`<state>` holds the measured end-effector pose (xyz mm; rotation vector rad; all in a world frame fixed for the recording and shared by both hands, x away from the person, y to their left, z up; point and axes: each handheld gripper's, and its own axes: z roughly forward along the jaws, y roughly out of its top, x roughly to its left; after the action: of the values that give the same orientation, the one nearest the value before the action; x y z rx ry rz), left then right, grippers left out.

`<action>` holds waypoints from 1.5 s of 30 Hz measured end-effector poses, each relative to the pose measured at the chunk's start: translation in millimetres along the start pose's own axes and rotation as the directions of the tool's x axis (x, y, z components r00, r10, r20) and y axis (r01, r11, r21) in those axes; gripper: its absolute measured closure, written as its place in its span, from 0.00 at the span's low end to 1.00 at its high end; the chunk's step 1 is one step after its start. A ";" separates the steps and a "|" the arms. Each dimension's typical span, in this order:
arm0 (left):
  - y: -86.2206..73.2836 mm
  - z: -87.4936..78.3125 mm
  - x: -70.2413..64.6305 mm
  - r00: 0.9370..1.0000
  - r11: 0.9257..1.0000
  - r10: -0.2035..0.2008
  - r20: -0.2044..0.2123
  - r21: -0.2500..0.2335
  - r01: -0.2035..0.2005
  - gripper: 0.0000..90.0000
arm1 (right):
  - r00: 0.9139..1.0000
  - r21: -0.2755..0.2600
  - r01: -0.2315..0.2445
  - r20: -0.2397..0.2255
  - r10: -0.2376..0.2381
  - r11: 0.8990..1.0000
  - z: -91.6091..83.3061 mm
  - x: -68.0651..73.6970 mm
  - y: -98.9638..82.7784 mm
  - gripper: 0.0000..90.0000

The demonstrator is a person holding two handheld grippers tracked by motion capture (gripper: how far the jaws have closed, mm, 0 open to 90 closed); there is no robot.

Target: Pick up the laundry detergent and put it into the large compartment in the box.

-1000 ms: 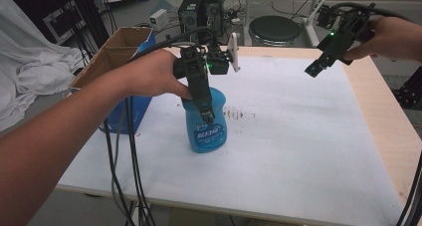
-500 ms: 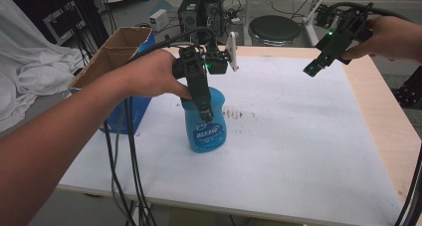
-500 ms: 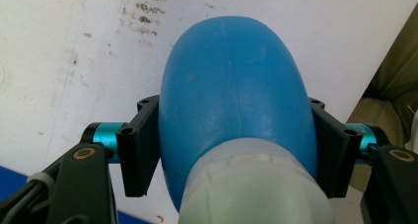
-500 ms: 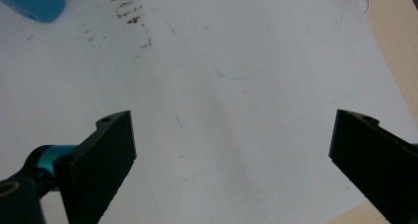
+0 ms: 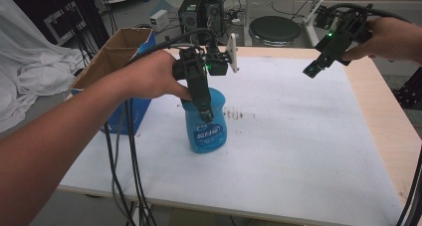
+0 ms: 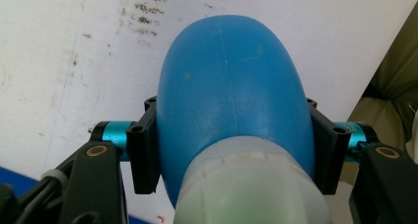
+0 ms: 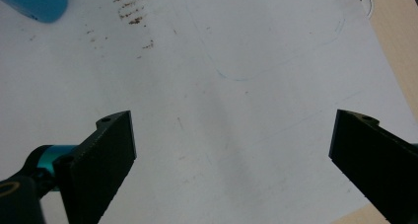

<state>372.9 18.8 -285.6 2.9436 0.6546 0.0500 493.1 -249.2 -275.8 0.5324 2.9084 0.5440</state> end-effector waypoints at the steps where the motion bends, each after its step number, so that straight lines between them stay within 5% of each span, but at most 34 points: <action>1: -0.5 -1.5 0.4 1.000 1.000 -0.011 0.005 0.009 0.011 0.41 | 1.000 0.000 0.000 -0.002 0.000 1.000 0.1 -0.1 0.0 0.03; 6: -2.4 -19.7 -0.7 1.000 1.000 -0.019 0.013 0.011 0.018 0.41 | 1.000 0.002 0.000 -0.003 0.000 1.000 0.2 -0.4 -0.8 0.03; 16: -16.8 -108.1 0.6 1.000 1.000 -0.007 -0.029 -0.025 0.007 0.41 | 1.000 -0.001 -0.005 -0.006 0.005 1.000 -0.1 -0.7 -0.8 0.03; 26: -41.1 -171.6 14.9 0.999 0.996 -0.016 -0.035 -0.088 0.013 0.41 | 1.000 0.001 -0.008 -0.011 0.008 1.000 -0.8 0.2 0.3 0.03; 45: -102.7 -230.3 57.3 0.993 0.987 -0.106 -0.056 -0.125 0.099 0.42 | 1.000 0.008 -0.029 -0.004 0.029 1.000 -5.0 -2.1 -5.1 0.03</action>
<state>368.0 161.9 -70.3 2.7965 0.7817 0.1669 492.4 -256.0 -272.9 0.5753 2.9125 0.5387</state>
